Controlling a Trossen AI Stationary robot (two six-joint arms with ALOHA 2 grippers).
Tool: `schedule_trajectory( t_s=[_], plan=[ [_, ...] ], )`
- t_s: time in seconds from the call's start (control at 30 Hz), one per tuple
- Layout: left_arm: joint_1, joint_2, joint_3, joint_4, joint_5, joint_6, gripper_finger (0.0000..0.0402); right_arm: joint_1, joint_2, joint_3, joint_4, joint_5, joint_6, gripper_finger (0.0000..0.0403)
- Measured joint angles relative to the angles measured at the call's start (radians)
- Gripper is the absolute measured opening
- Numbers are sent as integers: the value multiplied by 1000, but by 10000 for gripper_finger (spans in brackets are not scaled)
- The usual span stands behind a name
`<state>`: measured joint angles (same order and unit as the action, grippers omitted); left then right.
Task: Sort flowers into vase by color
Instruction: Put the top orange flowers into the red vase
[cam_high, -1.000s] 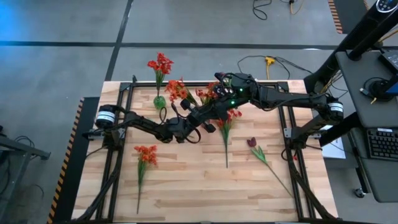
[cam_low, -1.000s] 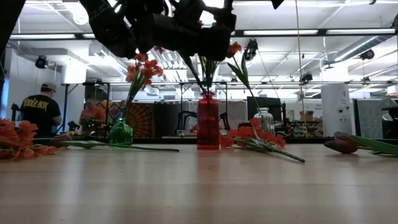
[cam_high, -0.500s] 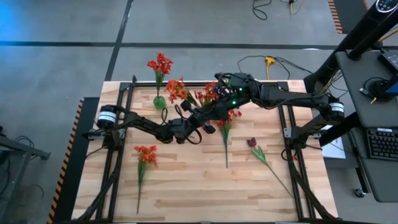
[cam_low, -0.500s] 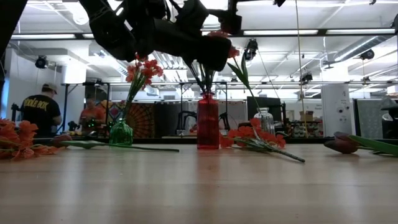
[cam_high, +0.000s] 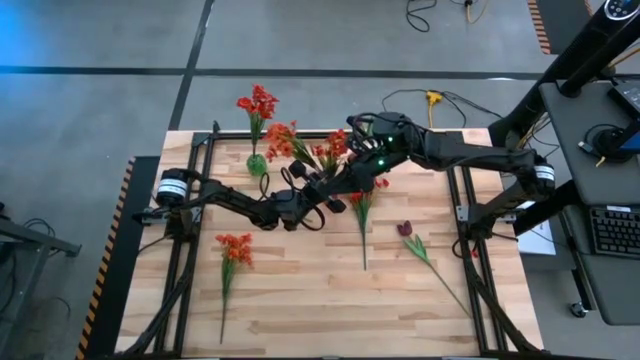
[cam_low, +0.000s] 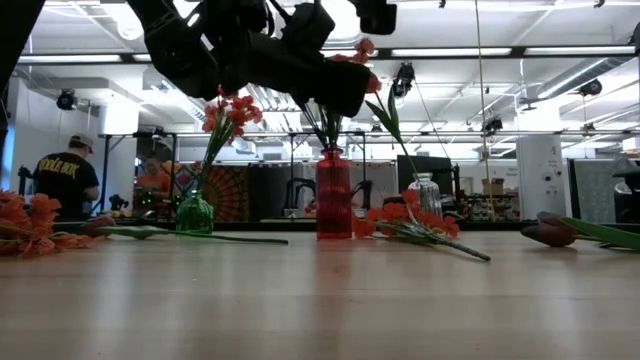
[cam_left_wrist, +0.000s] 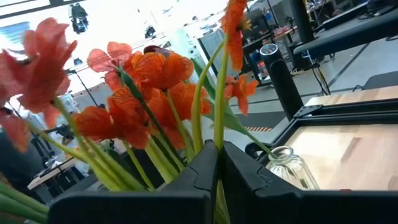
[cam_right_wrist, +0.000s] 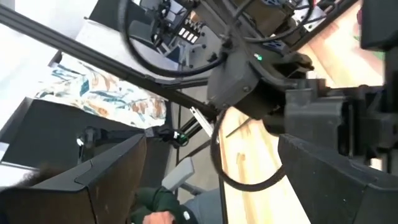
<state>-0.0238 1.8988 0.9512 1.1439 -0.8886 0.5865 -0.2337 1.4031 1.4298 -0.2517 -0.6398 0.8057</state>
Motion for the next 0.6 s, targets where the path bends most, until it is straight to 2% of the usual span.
schedule_trajectory(
  t_s=[0.37, 0.6],
  plan=[
    [0, 0, 0, -2, 6, -1, 0, 0, -9, 103, -140, 4, -21, 357],
    [-2, -1, 0, -1, 10, -16, 0, 0, -23, 155, -363, 15, -223, 357]
  ],
)
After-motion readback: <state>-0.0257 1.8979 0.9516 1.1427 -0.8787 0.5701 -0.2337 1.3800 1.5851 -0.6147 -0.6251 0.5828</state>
